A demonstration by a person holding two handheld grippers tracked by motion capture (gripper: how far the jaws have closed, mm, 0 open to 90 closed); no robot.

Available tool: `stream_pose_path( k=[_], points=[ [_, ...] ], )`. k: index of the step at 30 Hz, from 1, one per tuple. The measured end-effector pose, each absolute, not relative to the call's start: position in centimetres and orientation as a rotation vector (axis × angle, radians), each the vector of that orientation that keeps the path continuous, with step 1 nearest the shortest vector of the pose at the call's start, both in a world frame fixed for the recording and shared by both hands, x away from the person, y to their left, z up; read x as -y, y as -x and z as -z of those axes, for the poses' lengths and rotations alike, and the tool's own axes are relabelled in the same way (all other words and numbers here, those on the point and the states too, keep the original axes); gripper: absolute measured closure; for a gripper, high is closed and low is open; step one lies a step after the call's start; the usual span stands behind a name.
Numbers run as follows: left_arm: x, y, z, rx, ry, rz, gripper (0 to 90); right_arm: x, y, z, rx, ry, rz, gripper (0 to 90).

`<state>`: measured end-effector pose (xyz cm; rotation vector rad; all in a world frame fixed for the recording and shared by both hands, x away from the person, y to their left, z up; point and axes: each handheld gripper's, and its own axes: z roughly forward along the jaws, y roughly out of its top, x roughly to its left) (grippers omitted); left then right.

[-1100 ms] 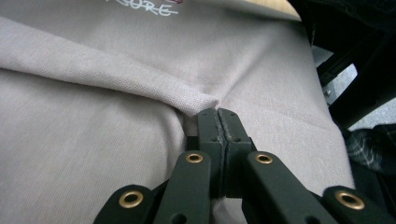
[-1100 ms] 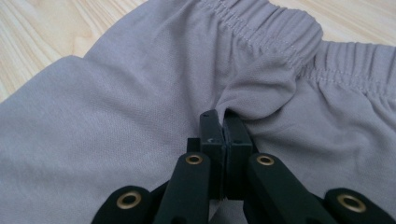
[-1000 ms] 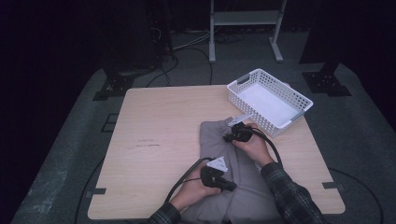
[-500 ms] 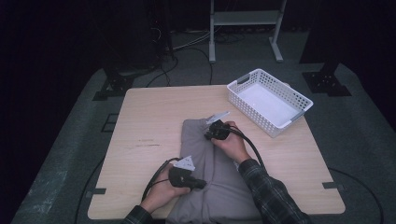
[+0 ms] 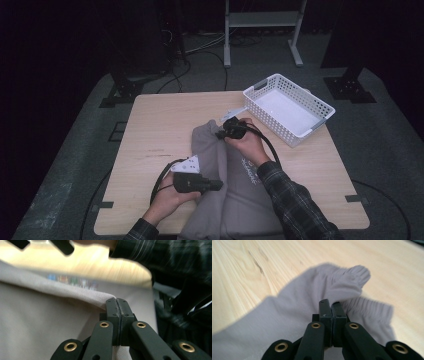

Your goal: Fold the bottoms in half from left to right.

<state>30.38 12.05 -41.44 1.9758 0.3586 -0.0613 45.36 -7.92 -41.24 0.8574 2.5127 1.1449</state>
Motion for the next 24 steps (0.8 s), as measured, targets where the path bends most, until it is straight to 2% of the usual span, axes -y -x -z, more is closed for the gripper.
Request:
stream_pose_path(
  k=[7, 11, 17, 24],
  points=[
    [-10.4, -30.9, 38.0, -0.27, -1.834, 0.08, 89.3, 9.1, -45.2, 37.6, -2.476, -0.814, -1.175, 88.6],
    [-7.9, -31.2, 37.5, -0.22, -1.824, 0.11, 89.3, 10.2, -44.9, 36.4, -2.466, -0.809, -1.18, 88.6],
    [-3.3, -31.7, 39.8, -0.18, -1.854, 0.167, 89.3, 13.0, -44.5, 36.2, -2.475, -0.827, -1.108, 88.5],
    [1.3, -32.0, 43.5, -0.157, -1.924, 0.222, 89.2, 16.6, -44.1, 39.0, -2.464, -0.928, -1.079, 88.3]
  ],
)
